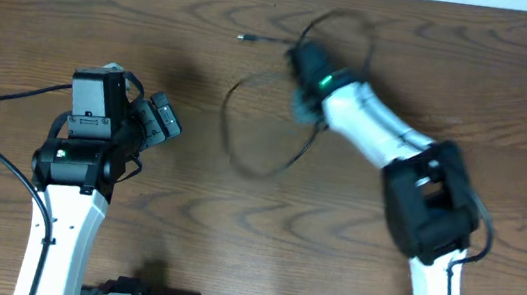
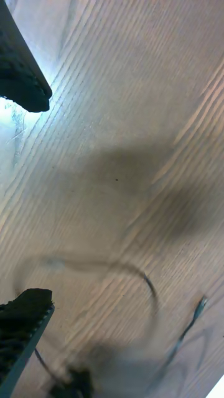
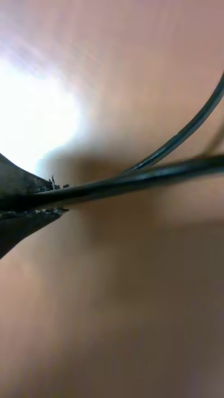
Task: Untangle cables
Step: 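Lift the black cable and carry it up-right with the right gripper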
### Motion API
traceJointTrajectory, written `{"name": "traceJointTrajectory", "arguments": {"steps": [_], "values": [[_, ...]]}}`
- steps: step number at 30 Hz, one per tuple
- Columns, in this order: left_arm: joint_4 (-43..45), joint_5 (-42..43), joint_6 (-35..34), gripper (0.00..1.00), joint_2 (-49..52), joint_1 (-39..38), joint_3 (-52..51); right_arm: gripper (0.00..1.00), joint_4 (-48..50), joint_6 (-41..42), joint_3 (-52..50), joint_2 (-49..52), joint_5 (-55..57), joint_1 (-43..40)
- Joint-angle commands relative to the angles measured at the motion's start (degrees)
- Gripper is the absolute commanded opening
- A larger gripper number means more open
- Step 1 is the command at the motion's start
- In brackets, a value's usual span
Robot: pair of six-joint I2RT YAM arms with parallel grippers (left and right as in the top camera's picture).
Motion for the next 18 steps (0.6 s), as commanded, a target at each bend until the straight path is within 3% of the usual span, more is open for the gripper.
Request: {"name": "traceJointTrajectory", "arguments": {"steps": [1,6,10,16,18], "values": [[-0.2,-0.7,-0.3,0.98,-0.2,0.2,0.4,0.01,3.9,-11.8,8.1,-0.9,6.3,-8.6],[-0.2,-0.7,-0.3,0.98,-0.2,0.2,0.4,0.01,19.1,-20.4,10.9,-0.9,6.4,-21.2],[-0.2,-0.7,-0.3,0.98,-0.2,0.2,0.4,0.01,27.4,-21.1,10.9,-0.2,4.5,-30.3],[-0.2,-0.7,-0.3,0.98,-0.2,0.2,0.4,0.01,25.0,-17.2,10.9,3.1,-5.2,-38.8],[-0.2,-0.7,-0.3,0.98,-0.2,0.3,0.4,0.07,23.4,-17.0,10.8,4.5,-8.0,-39.9]]}}
